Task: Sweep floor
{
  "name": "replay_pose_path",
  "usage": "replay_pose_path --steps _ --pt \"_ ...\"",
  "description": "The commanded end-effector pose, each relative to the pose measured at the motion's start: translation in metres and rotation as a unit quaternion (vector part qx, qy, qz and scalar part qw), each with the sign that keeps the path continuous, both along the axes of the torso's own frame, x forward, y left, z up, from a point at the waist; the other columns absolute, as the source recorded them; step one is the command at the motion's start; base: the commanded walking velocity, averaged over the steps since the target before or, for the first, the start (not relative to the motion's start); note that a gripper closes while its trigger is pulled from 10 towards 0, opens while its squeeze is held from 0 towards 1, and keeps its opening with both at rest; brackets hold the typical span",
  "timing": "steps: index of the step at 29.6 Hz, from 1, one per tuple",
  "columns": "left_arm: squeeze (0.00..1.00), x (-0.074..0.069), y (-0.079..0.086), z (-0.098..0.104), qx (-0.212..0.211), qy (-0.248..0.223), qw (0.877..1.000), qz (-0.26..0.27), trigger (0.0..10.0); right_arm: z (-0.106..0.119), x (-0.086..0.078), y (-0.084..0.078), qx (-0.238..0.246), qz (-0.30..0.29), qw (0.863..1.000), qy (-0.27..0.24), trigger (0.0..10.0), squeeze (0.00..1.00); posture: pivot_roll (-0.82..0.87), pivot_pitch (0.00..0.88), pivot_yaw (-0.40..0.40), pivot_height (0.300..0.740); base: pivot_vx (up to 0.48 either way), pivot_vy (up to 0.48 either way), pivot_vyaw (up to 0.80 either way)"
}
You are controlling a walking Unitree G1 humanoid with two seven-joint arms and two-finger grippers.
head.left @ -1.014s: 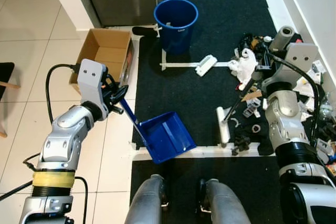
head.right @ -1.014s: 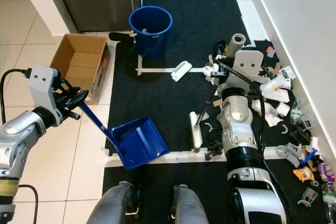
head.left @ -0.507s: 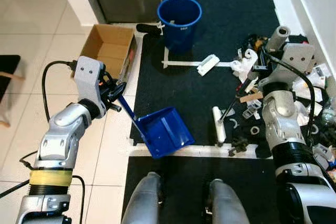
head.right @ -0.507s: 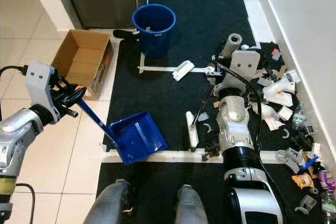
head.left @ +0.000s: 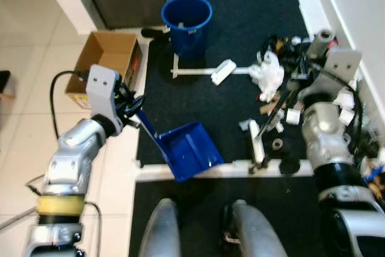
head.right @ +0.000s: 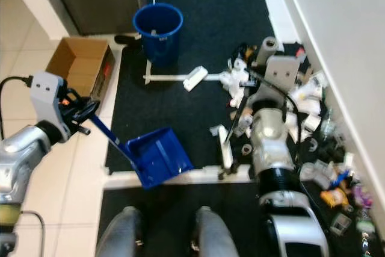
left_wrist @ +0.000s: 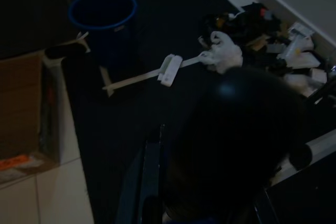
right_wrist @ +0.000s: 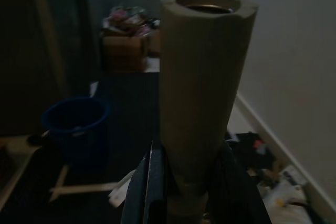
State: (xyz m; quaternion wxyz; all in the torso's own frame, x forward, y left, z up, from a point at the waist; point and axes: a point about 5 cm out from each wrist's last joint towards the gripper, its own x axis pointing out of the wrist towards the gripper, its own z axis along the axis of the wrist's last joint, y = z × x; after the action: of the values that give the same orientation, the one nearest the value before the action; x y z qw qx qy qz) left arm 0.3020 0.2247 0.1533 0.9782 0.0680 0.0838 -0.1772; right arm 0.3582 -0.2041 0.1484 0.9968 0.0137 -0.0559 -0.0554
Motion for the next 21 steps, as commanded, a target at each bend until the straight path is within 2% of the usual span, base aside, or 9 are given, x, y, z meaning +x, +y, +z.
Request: replay_pose_path --steps 1,21 --pt "0.0 -0.0004 -0.0009 0.001 -0.008 -0.007 1.0 -0.005 10.0 0.0067 0.0012 0.0031 -0.004 0.003 1.0 -0.017 10.0 0.0 -0.02 0.189 -0.004 0.74 0.0 -0.296 0.0" --pt "0.0 0.0002 -0.0006 0.0017 -0.009 -0.01 1.0 -0.004 10.0 0.0076 0.002 0.0042 -0.005 0.007 1.0 -0.018 10.0 0.0 -0.02 0.181 -0.008 0.74 0.0 -0.315 0.0"
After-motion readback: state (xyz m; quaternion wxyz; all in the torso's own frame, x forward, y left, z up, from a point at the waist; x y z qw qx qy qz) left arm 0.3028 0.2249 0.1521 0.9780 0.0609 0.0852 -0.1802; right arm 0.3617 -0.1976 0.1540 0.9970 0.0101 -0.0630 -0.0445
